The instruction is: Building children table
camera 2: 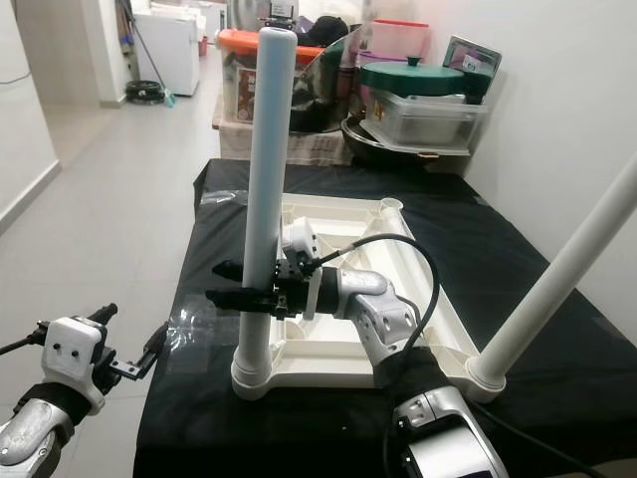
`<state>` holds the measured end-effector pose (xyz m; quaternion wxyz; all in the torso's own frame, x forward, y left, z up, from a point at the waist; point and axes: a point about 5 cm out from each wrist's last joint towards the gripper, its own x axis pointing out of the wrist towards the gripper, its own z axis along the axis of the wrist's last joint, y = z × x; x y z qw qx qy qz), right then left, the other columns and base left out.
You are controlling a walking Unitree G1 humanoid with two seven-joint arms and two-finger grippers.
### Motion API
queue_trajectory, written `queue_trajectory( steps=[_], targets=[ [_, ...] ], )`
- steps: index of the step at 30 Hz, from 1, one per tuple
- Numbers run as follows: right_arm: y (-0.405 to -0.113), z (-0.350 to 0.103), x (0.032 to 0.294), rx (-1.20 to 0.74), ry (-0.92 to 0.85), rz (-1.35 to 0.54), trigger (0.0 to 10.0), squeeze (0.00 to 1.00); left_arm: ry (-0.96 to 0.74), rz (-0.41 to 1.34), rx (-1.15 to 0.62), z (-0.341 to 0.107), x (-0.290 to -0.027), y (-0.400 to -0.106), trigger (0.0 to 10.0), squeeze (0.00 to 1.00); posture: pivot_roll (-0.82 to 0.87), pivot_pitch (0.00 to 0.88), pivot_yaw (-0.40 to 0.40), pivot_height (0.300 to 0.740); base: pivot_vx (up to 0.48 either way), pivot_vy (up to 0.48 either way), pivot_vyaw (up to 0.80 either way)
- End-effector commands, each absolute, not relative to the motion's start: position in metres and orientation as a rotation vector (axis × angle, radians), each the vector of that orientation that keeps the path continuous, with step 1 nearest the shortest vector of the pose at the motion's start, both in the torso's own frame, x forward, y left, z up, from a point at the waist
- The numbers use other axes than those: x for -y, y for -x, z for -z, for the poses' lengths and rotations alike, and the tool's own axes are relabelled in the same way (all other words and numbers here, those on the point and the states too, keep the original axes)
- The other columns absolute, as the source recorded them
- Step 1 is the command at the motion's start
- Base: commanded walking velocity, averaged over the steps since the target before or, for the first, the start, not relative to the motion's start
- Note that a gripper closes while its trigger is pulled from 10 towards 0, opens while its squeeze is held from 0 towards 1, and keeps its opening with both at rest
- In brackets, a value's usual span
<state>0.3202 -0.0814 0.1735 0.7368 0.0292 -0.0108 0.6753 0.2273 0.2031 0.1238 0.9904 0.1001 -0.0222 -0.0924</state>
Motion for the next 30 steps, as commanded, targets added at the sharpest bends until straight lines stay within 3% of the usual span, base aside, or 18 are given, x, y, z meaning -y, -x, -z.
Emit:
queue_trajectory(
  steps=[1,6,8,9,11,14,23,30],
  targets=[
    [-0.312,-0.128,0.085,-0.186,-0.029,-1.404,10.0,0.00,-0.195,0.195,0.045,-0.122,-0.203,-0.228,10.0,0.00,0.06,0.000,-0.107,0.740,0.000,0.000,0.00],
    [-0.316,-0.121,0.080,-0.223,0.000,-1.269,10.0,0.00,-0.193,0.198,0.045,-0.122,-0.202,-0.229,10.0,0.00,0.06,0.000,-0.109,0.740,0.000,0.000,0.00],
    [-0.333,-0.115,0.081,-0.263,0.003,-0.916,10.0,0.00,-0.192,0.186,0.044,-0.122,-0.204,-0.227,10.0,0.00,0.06,0.000,-0.109,0.740,0.000,0.000,0.00],
    [-0.333,-0.115,0.081,-0.263,0.003,-0.916,10.0,0.00,-0.192,0.186,0.044,-0.122,-0.204,-0.227,10.0,0.00,0.06,0.000,-0.109,0.740,0.000,0.000,0.00],
    [-0.341,-0.111,0.084,-0.291,-0.013,-0.638,10.0,0.00,-0.189,0.174,0.042,-0.122,-0.206,-0.226,10.0,0.00,0.07,0.000,-0.114,0.740,0.000,0.000,0.00],
    [-0.337,-0.108,0.079,-0.304,-0.017,-0.525,10.0,0.00,-0.187,0.173,0.041,-0.121,-0.206,-0.225,10.0,0.00,0.08,0.000,-0.109,0.740,0.000,0.000,0.00],
    [-0.340,-0.109,0.087,-0.290,-0.027,-0.383,10.0,0.00,-0.202,0.162,0.044,-0.122,-0.211,-0.227,10.0,0.00,0.07,0.000,-0.106,0.740,0.000,0.000,0.00],
    [-0.338,-0.110,0.074,-0.296,-0.047,-0.419,10.0,0.00,-0.199,0.158,0.042,-0.121,-0.209,-0.227,10.0,0.00,0.07,0.000,-0.109,0.740,0.000,0.000,0.00]
  ],
)
